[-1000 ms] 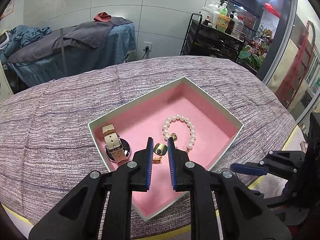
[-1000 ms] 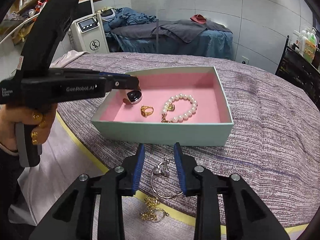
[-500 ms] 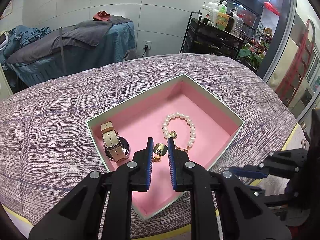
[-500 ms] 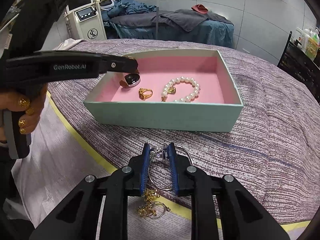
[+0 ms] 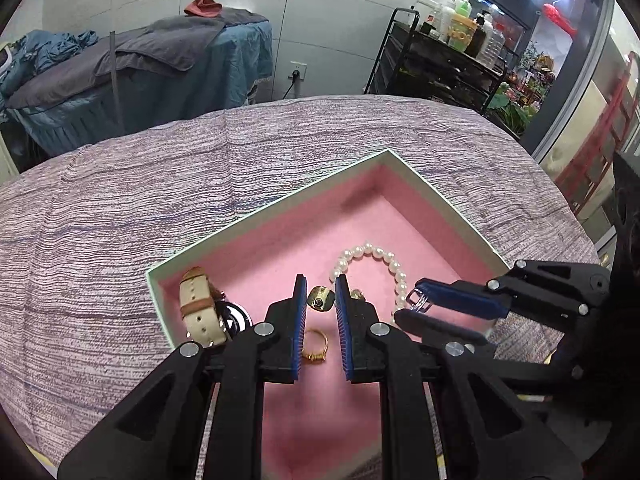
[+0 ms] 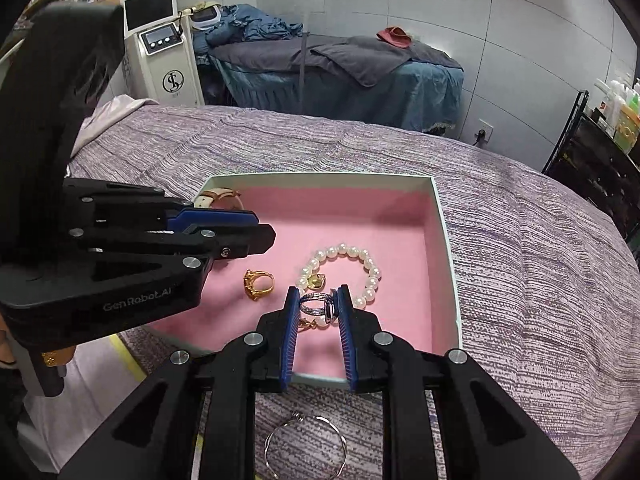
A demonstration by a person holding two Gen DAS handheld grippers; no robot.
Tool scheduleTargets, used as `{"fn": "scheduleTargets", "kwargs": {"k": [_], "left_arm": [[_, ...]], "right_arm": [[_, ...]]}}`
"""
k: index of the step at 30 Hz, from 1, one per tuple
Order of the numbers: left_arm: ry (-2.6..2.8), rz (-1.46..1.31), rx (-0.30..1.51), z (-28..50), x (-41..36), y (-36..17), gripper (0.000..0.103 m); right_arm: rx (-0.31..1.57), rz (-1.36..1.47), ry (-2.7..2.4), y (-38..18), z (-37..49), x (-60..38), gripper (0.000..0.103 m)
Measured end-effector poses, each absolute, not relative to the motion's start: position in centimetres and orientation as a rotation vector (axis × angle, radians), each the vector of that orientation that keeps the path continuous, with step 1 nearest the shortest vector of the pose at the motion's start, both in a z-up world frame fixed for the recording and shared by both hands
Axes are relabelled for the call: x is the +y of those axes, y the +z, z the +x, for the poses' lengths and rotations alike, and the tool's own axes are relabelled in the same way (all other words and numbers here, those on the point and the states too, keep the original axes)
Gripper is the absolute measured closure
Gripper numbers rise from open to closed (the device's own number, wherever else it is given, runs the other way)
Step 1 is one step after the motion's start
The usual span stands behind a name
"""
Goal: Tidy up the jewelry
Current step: 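Withdraw both tools from the box back toward the silver hoop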
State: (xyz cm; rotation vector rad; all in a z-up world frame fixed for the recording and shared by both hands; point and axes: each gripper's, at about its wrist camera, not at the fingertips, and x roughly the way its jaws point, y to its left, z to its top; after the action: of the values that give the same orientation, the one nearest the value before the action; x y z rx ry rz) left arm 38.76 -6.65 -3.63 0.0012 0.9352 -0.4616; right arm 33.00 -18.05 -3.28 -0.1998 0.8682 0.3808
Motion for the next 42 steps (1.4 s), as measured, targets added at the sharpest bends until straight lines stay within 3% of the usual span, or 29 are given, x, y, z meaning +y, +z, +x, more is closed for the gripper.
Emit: {"fn": "scheduleTargets", "kwargs": {"k": [9,11,12,13,15,19,21,24,30,42], "left_arm": [[-0.45,0.025,0.964,39.8,-8.0,-5.0,0.083],[-0.449,0.023,0.951,39.6,-7.9,-4.7,0.066],[-0.447,0.012,0.937,39.4,-7.7,-4.3,0.047],[-0.441,-0.005,0.919,39.2,-7.4,-3.9,0.035],[-0.437,-0.038,0.882,38.6,-6.8,-2.8,0.03],[-0.429,-0.082,0.786,36.1,-5.5,-0.2,0.012],[-0.42,-0.101,0.739,34.4,-4.7,0.6,0.008],[-0.421,-0.123,0.705,31.8,-3.6,1.0,0.006],[-0.408,-0.086,0.727,27.4,-3.0,-0.8,0.006],[-0.463,0.017,0.8,20.4,-5.3,-5.7,0.006]], "right_arm": [[0.904,-0.202,0.356,-5.1,34.4,-17.9,0.084],[0.905,-0.201,0.357,-5.3,34.3,-17.9,0.082],[0.897,-0.201,0.357,-5.3,34.1,-17.9,0.076],[0.888,-0.198,0.36,-5.2,33.9,-17.9,0.072],[0.869,-0.181,0.374,-4.9,33.5,-18.0,0.062],[0.809,-0.191,0.369,-3.7,32.0,-18.0,0.052],[0.78,-0.191,0.361,-3.1,30.9,-18.2,0.046],[0.75,-0.204,0.34,-2.3,29.1,-18.6,0.038],[0.747,-0.152,0.31,-1.8,25.7,-20.9,0.033],[0.811,-0.141,0.307,-3.7,20.0,-23.7,0.036]]}}
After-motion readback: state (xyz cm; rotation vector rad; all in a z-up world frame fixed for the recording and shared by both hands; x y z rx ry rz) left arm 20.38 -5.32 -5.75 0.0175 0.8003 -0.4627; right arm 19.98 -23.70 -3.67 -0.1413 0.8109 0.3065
